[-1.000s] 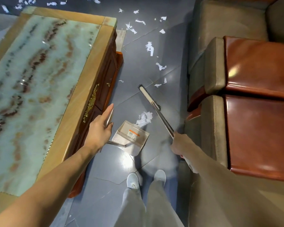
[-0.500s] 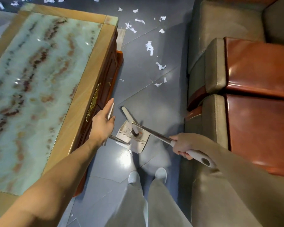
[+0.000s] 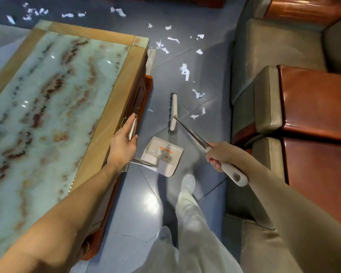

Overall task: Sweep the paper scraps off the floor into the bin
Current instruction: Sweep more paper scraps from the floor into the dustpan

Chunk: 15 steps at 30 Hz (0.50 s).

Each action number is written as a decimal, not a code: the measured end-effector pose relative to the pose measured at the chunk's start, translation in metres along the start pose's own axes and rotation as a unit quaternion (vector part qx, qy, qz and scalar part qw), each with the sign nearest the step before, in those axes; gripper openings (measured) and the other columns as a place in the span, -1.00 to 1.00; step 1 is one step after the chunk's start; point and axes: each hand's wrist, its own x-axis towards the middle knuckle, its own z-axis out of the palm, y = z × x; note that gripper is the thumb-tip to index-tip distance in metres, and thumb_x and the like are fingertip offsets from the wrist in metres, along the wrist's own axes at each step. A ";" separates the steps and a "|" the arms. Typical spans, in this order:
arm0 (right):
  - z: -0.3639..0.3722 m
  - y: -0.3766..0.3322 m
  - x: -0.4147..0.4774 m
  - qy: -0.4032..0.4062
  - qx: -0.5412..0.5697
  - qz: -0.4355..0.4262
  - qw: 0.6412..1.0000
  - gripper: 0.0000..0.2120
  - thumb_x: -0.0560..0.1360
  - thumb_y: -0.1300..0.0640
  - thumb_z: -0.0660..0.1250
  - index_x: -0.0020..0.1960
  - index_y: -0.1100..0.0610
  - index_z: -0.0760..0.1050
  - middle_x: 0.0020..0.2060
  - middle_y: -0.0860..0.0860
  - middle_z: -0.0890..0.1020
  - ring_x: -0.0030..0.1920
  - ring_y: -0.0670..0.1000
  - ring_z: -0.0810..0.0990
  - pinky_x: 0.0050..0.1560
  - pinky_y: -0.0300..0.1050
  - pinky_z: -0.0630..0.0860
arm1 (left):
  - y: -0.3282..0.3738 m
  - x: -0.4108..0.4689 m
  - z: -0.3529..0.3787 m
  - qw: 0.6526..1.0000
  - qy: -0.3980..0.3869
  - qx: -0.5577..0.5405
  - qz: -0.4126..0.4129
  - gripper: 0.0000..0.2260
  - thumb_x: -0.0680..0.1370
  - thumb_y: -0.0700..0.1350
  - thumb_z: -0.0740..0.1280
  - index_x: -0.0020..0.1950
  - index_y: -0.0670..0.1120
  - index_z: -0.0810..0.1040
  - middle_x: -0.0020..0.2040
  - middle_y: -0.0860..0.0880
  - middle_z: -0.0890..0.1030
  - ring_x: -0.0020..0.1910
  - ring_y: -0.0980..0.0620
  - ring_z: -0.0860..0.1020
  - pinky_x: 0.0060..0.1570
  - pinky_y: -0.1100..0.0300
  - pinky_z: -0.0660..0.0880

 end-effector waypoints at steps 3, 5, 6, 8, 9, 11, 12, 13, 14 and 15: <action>-0.026 -0.050 0.037 -0.011 0.034 0.004 0.999 -0.87 0.52 0.33 0.15 -0.16 0.15 0.35 -0.43 0.07 0.40 -0.52 -0.11 0.35 -0.52 -0.32 0.33 | 0.008 0.050 0.005 0.999 0.010 0.036 -0.039 -0.42 0.58 -0.22 0.29 0.49 0.21 0.20 0.34 -0.04 0.50 0.12 -0.09 0.57 0.16 0.22 0.43; -0.046 -0.087 0.069 -0.017 0.031 0.009 0.999 -0.84 0.51 0.33 0.15 -0.19 0.13 0.34 -0.47 0.05 0.39 -0.57 -0.12 0.34 -0.56 -0.34 0.31 | 0.014 0.084 0.009 0.997 0.014 0.044 -0.056 -0.43 0.58 -0.21 0.29 0.49 0.22 0.20 0.33 -0.10 0.51 0.16 -0.15 0.56 0.21 0.12 0.44; -0.055 -0.105 0.084 -0.020 0.030 0.017 0.999 -0.84 0.49 0.34 0.15 -0.21 0.13 0.33 -0.48 0.04 0.38 -0.59 -0.13 0.34 -0.57 -0.35 0.29 | 0.017 0.100 0.011 0.997 0.013 0.050 -0.063 -0.42 0.58 -0.21 0.29 0.49 0.23 0.20 0.34 -0.09 0.50 0.14 -0.17 0.56 0.20 0.07 0.47; -0.070 -0.139 0.114 -0.036 0.037 0.029 0.998 -0.82 0.47 0.34 0.16 -0.26 0.14 0.32 -0.50 0.03 0.38 -0.58 -0.13 0.33 -0.55 -0.33 0.27 | 0.022 0.131 0.014 0.996 0.018 0.061 -0.068 -0.41 0.57 -0.20 0.30 0.49 0.23 0.19 0.35 -0.07 0.49 0.07 -0.23 0.58 0.12 0.00 0.53; -0.075 -0.155 0.127 -0.046 0.047 0.032 0.997 -0.82 0.46 0.35 0.16 -0.26 0.14 0.32 -0.51 0.02 0.38 -0.58 -0.13 0.32 -0.55 -0.34 0.26 | 0.023 0.145 0.014 0.995 0.019 0.062 -0.075 -0.42 0.58 -0.19 0.29 0.50 0.23 0.19 0.35 -0.06 0.49 0.05 -0.24 0.59 0.10 0.00 0.54; -0.082 -0.185 0.153 -0.070 0.053 0.028 0.996 -0.80 0.47 0.35 0.15 -0.27 0.13 0.32 -0.51 0.01 0.36 -0.59 -0.14 0.31 -0.57 -0.36 0.25 | 0.026 0.171 0.014 0.993 0.018 0.073 -0.091 -0.45 0.59 -0.15 0.28 0.50 0.21 0.18 0.36 -0.06 0.48 0.02 -0.18 0.60 0.08 0.10 0.52; -0.082 -0.197 0.165 -0.078 0.043 0.019 0.996 -0.80 0.47 0.35 0.16 -0.27 0.12 0.32 -0.49 0.01 0.36 -0.58 -0.14 0.31 -0.57 -0.35 0.26 | 0.026 0.181 0.014 0.992 0.016 0.079 -0.095 -0.45 0.59 -0.15 0.27 0.50 0.20 0.18 0.38 -0.06 0.45 0.03 -0.15 0.60 0.11 0.12 0.51; -0.082 -0.207 0.176 -0.083 0.030 0.007 0.996 -0.80 0.47 0.35 0.18 -0.27 0.12 0.33 -0.48 0.01 0.38 -0.55 -0.14 0.33 -0.54 -0.34 0.27 | 0.026 0.190 0.014 0.992 0.018 0.080 -0.100 -0.45 0.59 -0.15 0.28 0.50 0.20 0.18 0.41 -0.06 0.42 0.05 -0.14 0.60 0.16 0.09 0.50; -0.079 -0.216 0.187 -0.082 0.019 -0.008 0.996 -0.80 0.46 0.34 0.21 -0.27 0.10 0.35 -0.46 0.00 0.40 -0.53 -0.13 0.35 -0.53 -0.33 0.29 | 0.025 0.198 0.013 0.991 0.022 0.082 -0.103 -0.44 0.59 -0.16 0.28 0.50 0.21 0.18 0.42 -0.07 0.40 0.07 -0.14 0.59 0.22 0.09 0.47; -0.076 -0.221 0.198 -0.079 0.018 -0.019 0.997 -0.81 0.46 0.33 0.24 -0.26 0.09 0.37 -0.45 0.00 0.42 -0.51 -0.12 0.37 -0.52 -0.32 0.32 | 0.024 0.205 0.013 0.991 0.027 0.083 -0.105 -0.44 0.58 -0.16 0.29 0.50 0.21 0.18 0.43 -0.07 0.40 0.09 -0.13 0.58 0.26 0.15 0.42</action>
